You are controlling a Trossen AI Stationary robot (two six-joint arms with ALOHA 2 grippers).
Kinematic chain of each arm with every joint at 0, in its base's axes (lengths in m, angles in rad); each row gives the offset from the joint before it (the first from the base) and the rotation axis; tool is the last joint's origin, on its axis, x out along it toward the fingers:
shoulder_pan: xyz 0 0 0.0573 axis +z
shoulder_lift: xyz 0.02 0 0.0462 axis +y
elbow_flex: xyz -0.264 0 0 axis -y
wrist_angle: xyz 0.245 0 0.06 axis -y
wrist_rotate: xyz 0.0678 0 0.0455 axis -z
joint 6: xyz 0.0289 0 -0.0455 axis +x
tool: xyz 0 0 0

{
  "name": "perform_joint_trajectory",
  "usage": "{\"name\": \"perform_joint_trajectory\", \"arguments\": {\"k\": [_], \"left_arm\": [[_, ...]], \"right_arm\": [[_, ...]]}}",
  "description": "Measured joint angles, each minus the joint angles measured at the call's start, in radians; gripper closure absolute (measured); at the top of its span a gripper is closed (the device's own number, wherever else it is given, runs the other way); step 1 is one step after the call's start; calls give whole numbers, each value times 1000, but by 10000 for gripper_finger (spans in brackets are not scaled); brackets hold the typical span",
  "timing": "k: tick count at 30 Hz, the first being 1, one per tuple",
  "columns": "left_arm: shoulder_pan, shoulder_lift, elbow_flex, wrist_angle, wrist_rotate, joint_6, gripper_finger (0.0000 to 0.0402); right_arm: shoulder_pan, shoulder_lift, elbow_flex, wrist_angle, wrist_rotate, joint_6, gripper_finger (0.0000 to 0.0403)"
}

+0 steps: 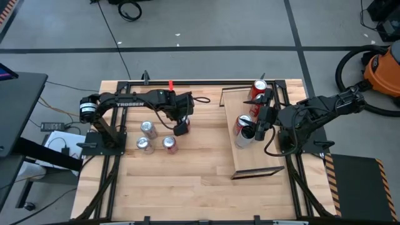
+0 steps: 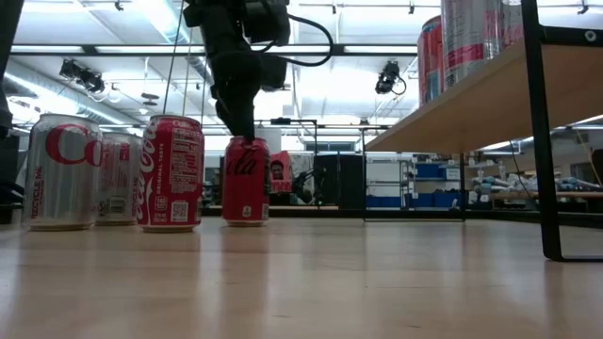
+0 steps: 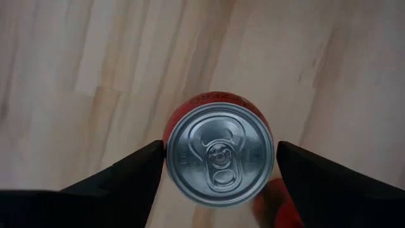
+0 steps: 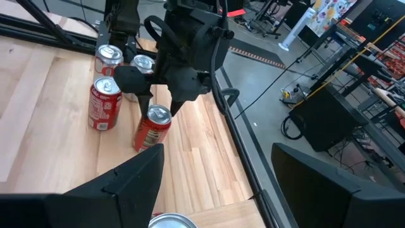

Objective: Place canned beverage on shelf
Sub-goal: Put the red black soda can on the shelf aligned with the other red black soda can

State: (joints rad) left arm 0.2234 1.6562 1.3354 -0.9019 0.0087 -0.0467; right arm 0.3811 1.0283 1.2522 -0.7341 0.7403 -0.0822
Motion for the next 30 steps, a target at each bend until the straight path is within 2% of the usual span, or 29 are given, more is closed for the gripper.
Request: {"name": "perform_joint_trajectory", "arguments": {"k": [4, 10, 14, 22, 26, 30], "left_arm": [[-3, 0, 0, 15, -2, -94, 94], [-35, 0, 0, 25, -99, -220, 131], [-48, 0, 0, 38, -123, -268, 150], [-44, 2, 0, 80, -124, -372, 142], [-41, 2, 0, 99, -127, -379, 137], [-44, 2, 0, 117, -129, -347, 112]], "right_arm": [[0, 0, 0, 0, 0, -8, 101], [0, 0, 0, 1, 0, -18, 101], [0, 0, 0, 9, -1, -18, 101], [0, 0, 0, 9, -1, -24, 101], [0, 0, 0, 9, -1, -23, 101], [0, 0, 0, 8, -1, -17, 101]]}}
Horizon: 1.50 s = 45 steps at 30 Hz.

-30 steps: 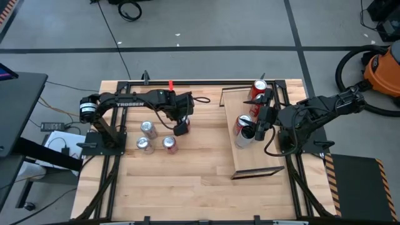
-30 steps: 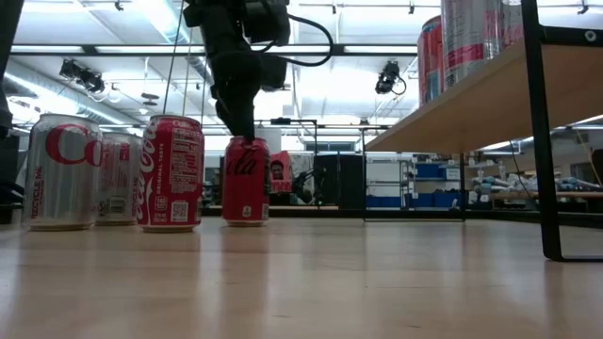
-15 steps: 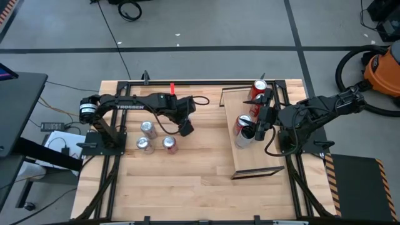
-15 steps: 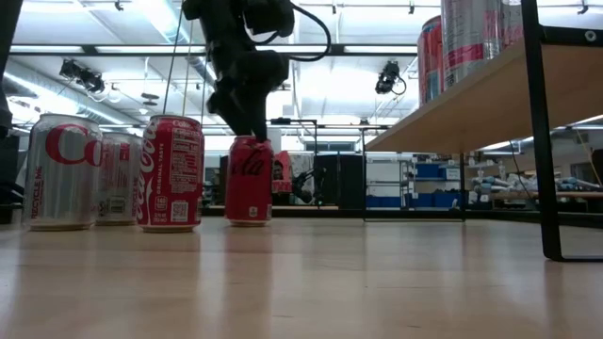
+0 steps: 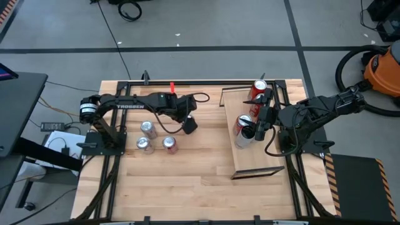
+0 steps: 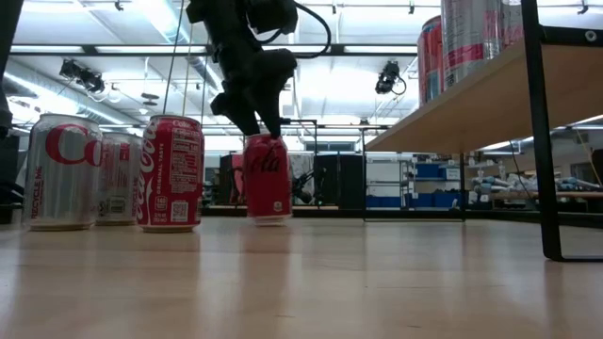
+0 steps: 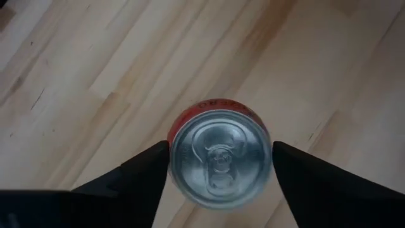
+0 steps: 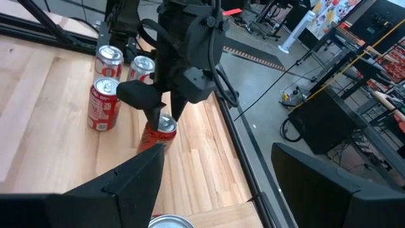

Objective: Place canned beverage on shelf
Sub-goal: Put the red black soda can on the shelf aligned with the other red black soda can

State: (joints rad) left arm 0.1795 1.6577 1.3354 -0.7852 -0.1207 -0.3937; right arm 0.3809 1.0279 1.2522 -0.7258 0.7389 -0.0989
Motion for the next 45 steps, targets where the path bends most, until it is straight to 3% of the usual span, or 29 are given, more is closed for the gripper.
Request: {"name": "perform_joint_trajectory", "arguments": {"k": [9, 15, 32, 40, 45], "left_arm": [[0, -2, 0, 24, 1, 149, 55], [35, -2, 0, 18, 64, 136, 51], [16, 3, 1, -34, -7, 270, 51], [16, 33, 2, -59, -165, 315, 51], [27, 57, 2, -33, -323, 332, 51]], "right_arm": [[-10, 0, 0, 0, 0, -10, 101], [-25, 0, 0, 0, -9, -10, 101], [-25, 0, 0, 0, -13, -10, 101], [-25, 0, 0, 5, -25, -3, 101], [-25, 0, 0, 7, -26, -9, 101]]}}
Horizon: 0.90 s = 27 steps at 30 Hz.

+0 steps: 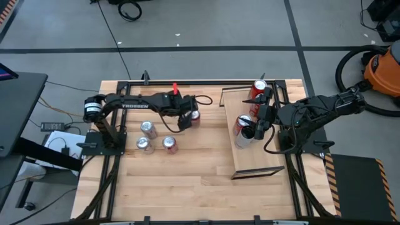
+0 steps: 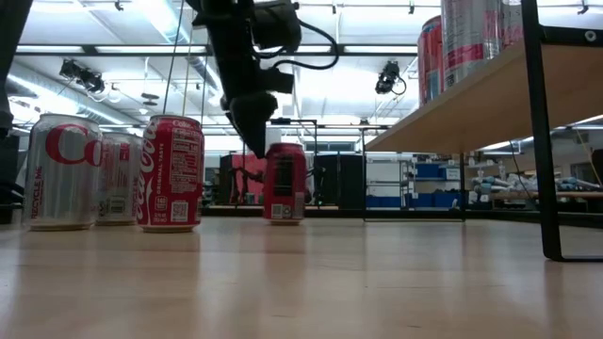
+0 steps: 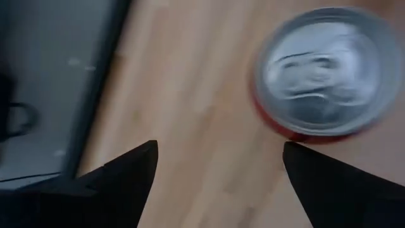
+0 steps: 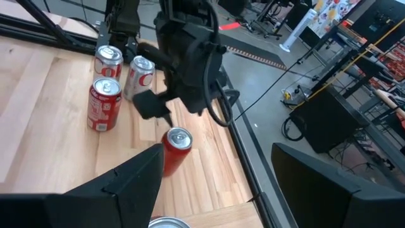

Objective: Place canned beverage on shelf
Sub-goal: Put the red black soda can on the shelf aligned with the other red black soda can

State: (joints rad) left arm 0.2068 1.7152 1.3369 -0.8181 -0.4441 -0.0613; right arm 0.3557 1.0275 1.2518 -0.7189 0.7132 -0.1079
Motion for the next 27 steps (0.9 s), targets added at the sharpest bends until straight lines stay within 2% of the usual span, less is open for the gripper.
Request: {"name": "perform_joint_trajectory", "arguments": {"k": [4, 7, 11, 14, 16, 22, 27], "left_arm": [[17, 1, 0, 31, -118, 27, 51], [22, -9, 0, 25, -116, 60, 51], [15, -38, 0, -4, 49, 65, 51], [13, -40, 0, -19, 205, -26, 51], [9, -37, 0, -12, 237, -83, 51], [-46, 1, -1, 50, 225, -205, 51], [-115, 2, -1, 94, 46, -263, 51]], "right_arm": [[0, 0, 0, 0, 0, 0, 101], [0, 0, 0, 0, 0, 2, 101], [0, 0, 0, 0, -8, 7, 101], [0, 0, 0, 0, -8, 7, 101], [0, 0, 0, -1, -8, 6, 101], [0, 0, 0, -3, -8, -5, 101], [0, 0, 0, -10, -12, -16, 101]]}}
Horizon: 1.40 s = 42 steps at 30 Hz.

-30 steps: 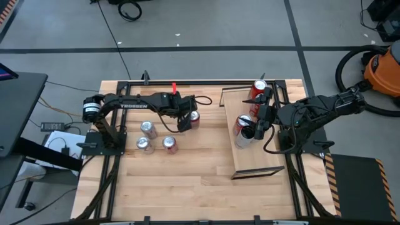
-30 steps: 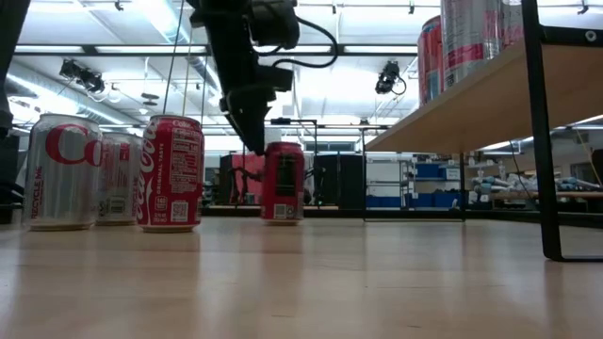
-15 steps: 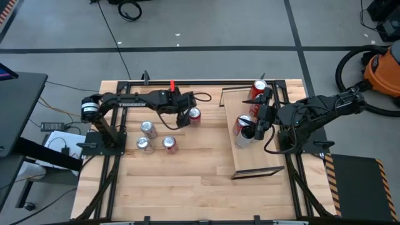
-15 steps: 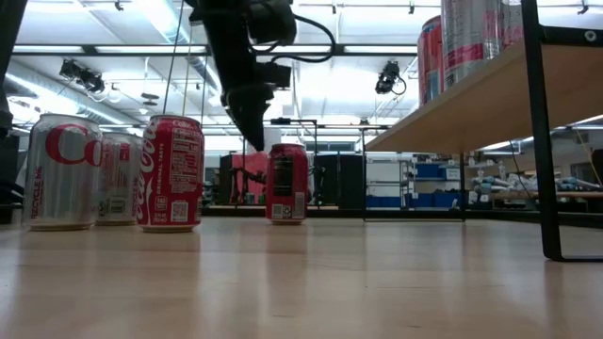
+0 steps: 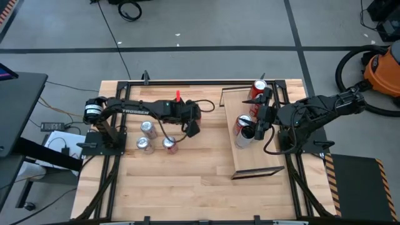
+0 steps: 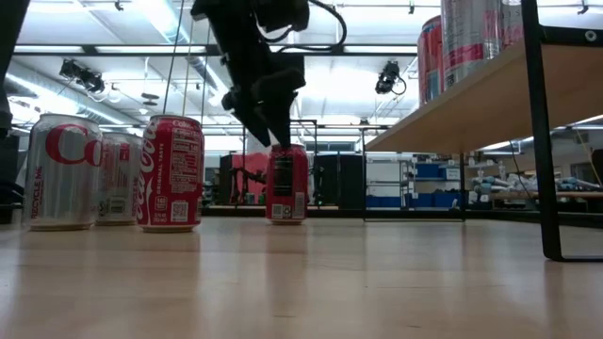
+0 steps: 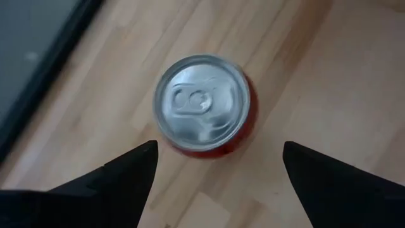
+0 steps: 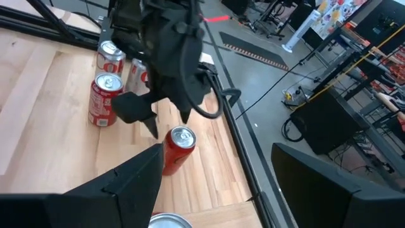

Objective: Place canned beverage on shelf
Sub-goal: Put the red black soda can on the shelf aligned with the other red black soda can

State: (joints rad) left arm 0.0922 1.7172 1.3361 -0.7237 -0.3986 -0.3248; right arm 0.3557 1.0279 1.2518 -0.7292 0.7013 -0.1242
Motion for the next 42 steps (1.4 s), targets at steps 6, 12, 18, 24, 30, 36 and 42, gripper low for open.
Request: {"name": "perform_joint_trajectory", "arguments": {"k": [6, 12, 18, 24, 30, 36, 42], "left_arm": [[8, 10, 0, 8, -36, 2, 51], [52, 57, -1, -5, -35, 61, 51], [77, 70, -2, -6, -208, 139, 51], [109, 70, -1, -10, -348, 222, 51], [138, 57, -1, -70, -85, 242, 51], [140, 49, -1, -82, 168, 211, 51], [166, 49, -1, 11, 161, 145, 51]], "right_arm": [[0, 0, 0, -3, -40, -7, 101], [0, 0, 0, 2, -40, -7, 101], [0, 0, 0, 3, -40, -3, 101], [0, 0, 0, 3, -40, -6, 101], [0, 0, 0, 3, -40, -6, 101], [0, 0, 0, 2, -40, -6, 101], [0, 0, 0, 2, -40, -7, 101]]}}
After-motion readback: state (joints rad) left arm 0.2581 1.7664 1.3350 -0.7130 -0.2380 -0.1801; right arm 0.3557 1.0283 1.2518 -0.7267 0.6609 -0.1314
